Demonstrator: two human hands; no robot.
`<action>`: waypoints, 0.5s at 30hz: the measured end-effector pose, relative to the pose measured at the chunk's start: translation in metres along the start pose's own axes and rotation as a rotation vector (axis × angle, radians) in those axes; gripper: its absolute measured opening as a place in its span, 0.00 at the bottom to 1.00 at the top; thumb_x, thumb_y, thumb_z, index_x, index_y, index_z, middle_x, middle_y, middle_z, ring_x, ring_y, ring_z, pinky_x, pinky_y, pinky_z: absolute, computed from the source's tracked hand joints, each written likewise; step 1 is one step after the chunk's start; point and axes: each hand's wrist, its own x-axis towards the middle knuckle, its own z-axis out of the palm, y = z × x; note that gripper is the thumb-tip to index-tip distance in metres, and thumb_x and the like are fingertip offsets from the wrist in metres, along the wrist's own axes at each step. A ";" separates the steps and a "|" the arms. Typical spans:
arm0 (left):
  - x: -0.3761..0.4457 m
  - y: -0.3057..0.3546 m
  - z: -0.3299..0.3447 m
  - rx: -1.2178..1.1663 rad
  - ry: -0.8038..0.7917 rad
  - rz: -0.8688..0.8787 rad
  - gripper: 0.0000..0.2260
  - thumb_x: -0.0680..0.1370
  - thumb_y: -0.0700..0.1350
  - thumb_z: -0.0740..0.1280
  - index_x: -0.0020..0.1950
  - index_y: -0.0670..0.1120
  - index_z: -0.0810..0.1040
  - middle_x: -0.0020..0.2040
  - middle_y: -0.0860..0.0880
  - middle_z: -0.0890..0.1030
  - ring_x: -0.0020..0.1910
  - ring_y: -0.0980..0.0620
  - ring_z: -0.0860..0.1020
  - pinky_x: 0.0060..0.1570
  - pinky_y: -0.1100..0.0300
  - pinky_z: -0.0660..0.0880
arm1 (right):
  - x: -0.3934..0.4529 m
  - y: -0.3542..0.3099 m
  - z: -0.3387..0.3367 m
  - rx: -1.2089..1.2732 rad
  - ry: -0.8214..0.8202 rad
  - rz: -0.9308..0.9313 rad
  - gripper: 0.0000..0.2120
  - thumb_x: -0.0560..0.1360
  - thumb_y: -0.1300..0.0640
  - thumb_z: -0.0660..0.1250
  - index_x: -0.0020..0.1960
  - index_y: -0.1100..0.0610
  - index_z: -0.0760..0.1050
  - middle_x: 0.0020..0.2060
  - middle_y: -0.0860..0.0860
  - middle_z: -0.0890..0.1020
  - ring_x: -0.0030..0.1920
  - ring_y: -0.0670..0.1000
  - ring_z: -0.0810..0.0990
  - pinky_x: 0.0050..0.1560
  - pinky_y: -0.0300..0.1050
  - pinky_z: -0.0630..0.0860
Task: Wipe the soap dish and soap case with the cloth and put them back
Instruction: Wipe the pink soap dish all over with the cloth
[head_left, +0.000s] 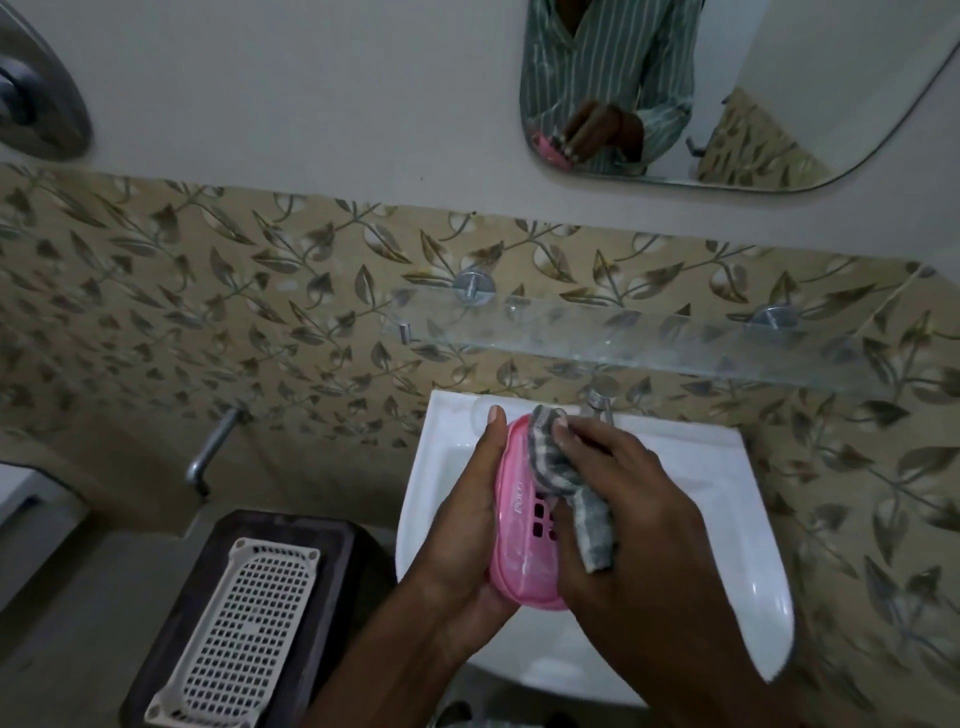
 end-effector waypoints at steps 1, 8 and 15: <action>0.001 0.003 0.000 -0.002 -0.003 0.000 0.29 0.78 0.66 0.65 0.67 0.46 0.83 0.67 0.39 0.82 0.66 0.41 0.81 0.69 0.45 0.76 | 0.000 -0.003 0.003 -0.047 -0.018 -0.035 0.31 0.65 0.65 0.76 0.67 0.58 0.76 0.64 0.55 0.78 0.65 0.52 0.75 0.64 0.53 0.76; 0.002 0.023 -0.007 0.025 0.085 -0.117 0.39 0.71 0.70 0.68 0.67 0.40 0.81 0.64 0.35 0.82 0.59 0.37 0.82 0.61 0.42 0.78 | -0.023 0.013 0.007 -0.332 -0.222 -0.460 0.36 0.59 0.60 0.77 0.67 0.55 0.72 0.61 0.56 0.79 0.63 0.58 0.75 0.56 0.54 0.78; 0.006 0.020 0.000 0.006 0.042 -0.103 0.30 0.76 0.65 0.67 0.66 0.42 0.83 0.60 0.37 0.85 0.53 0.39 0.86 0.55 0.45 0.82 | 0.013 0.014 0.007 -0.277 -0.183 -0.180 0.29 0.65 0.60 0.76 0.65 0.59 0.77 0.61 0.56 0.78 0.59 0.56 0.76 0.55 0.53 0.80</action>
